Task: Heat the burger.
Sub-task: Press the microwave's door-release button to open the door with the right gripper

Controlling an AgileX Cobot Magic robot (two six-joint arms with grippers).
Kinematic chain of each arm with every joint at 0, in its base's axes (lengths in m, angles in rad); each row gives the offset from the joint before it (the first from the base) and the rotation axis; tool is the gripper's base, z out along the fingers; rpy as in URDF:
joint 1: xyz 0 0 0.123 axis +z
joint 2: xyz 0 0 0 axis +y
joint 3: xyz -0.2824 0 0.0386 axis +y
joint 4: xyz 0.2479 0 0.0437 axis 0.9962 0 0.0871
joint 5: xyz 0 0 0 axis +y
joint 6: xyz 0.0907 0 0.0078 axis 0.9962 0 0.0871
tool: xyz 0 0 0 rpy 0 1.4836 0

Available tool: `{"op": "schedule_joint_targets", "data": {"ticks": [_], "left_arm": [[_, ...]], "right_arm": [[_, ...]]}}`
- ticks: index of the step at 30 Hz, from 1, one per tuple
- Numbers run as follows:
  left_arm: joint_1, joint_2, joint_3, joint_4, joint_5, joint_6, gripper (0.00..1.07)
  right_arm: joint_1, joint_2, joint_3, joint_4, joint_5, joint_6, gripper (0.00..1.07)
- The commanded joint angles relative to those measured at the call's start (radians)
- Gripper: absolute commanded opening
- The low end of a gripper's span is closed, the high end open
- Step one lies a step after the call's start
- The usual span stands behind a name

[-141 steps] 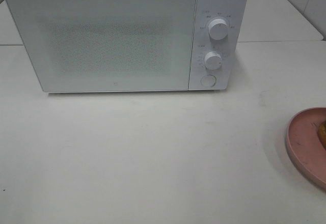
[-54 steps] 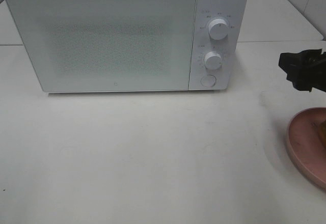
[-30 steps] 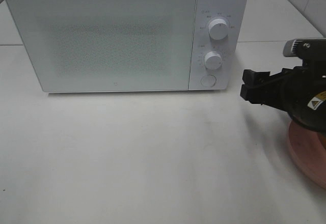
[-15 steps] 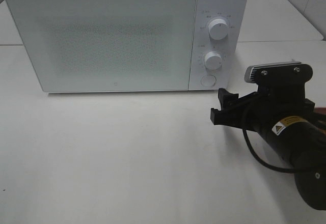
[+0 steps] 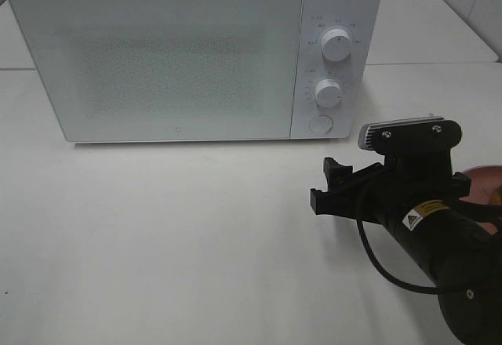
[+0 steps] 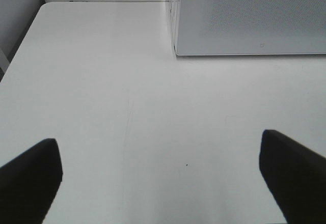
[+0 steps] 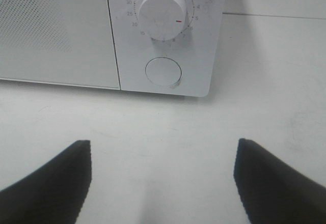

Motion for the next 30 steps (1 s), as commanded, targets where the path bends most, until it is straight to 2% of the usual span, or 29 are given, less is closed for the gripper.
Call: {"op": "schedule_joint_targets", "data": {"ticks": [1, 7, 8, 11, 13, 14, 16, 17, 18, 22, 23, 30], "left_arm": [[-0.006, -0.025, 0.003, 0.003, -0.009, -0.004, 1.00], [-0.006, -0.025, 0.003, 0.003, -0.009, -0.004, 1.00], [-0.006, -0.025, 0.003, 0.003, -0.009, -0.004, 1.00], [-0.006, -0.025, 0.003, 0.003, -0.009, -0.004, 1.00], [-0.006, -0.025, 0.003, 0.003, -0.009, -0.004, 1.00], [-0.006, -0.025, 0.003, 0.003, -0.009, -0.004, 1.00], [-0.006, -0.025, 0.003, 0.003, -0.009, -0.004, 1.00], [-0.006, -0.025, 0.003, 0.003, -0.009, -0.004, 1.00], [-0.006, -0.025, 0.003, 0.003, -0.009, -0.004, 1.00], [-0.006, -0.025, 0.003, 0.003, -0.009, -0.004, 1.00], [-0.006, -0.025, 0.003, 0.003, -0.009, -0.004, 1.00], [-0.006, -0.025, 0.003, 0.003, -0.009, -0.004, 1.00]], "right_arm": [[0.004, -0.003, -0.001, -0.001, -0.156, 0.094, 0.75], [0.004, -0.003, -0.003, -0.001, -0.156, 0.347, 0.71], [0.004, -0.003, -0.003, -0.001, -0.156, 0.477, 0.68], [0.004, -0.003, -0.003, -0.001, -0.156, 0.551, 0.67], [0.004, -0.003, -0.003, -0.001, -0.154, 0.839, 0.60], [0.004, -0.003, -0.003, -0.001, -0.154, 0.839, 0.60], [0.004, -0.003, -0.003, -0.001, -0.150, 1.069, 0.52], [0.004, -0.003, -0.003, -0.001, -0.150, 1.069, 0.52], [0.004, -0.003, -0.003, -0.001, -0.150, 1.200, 0.47], [0.004, -0.003, -0.003, 0.000, -0.150, 1.350, 0.40], [0.004, -0.003, -0.003, 0.002, -0.150, 1.443, 0.34], [0.004, -0.003, -0.003, 0.002, -0.150, 1.580, 0.19]]}}
